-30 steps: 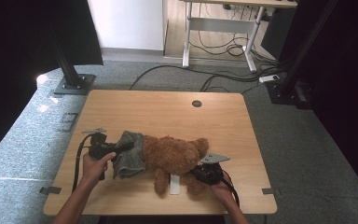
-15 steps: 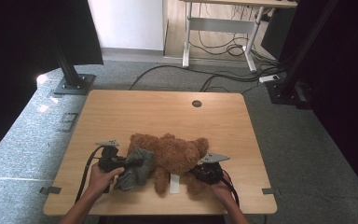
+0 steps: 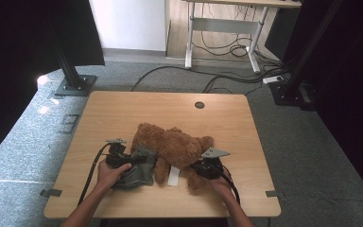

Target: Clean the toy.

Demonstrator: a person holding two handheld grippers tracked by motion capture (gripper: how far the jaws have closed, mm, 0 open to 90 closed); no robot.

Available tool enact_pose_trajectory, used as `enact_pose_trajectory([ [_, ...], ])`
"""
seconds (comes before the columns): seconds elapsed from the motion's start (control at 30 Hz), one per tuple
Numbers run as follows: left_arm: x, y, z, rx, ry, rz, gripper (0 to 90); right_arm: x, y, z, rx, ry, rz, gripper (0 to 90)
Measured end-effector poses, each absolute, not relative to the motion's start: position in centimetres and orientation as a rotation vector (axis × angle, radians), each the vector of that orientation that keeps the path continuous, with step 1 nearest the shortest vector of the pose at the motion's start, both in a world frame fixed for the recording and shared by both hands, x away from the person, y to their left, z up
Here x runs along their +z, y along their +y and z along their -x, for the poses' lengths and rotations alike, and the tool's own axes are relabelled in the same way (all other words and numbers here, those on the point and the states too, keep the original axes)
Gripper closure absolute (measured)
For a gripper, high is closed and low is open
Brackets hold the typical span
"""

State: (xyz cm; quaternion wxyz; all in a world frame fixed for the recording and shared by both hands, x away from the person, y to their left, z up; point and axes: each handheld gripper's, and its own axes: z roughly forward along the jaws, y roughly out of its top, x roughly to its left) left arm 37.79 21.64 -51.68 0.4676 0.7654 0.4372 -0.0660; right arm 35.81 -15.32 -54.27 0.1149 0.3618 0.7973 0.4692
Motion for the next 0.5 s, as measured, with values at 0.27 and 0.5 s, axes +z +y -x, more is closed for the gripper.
enact_pose_trajectory([
  [0.27,-50.7,22.0,-37.2,-0.191,1.019,-1.844,75.8,-52.8,-17.4,-34.9,1.462,2.284,-1.057,58.7],
  [0.5,-49.1,22.3,-36.8,-0.176,0.969,-1.798,75.8,-51.7,-21.0,-35.1,1.482,2.140,-1.186,51.7],
])
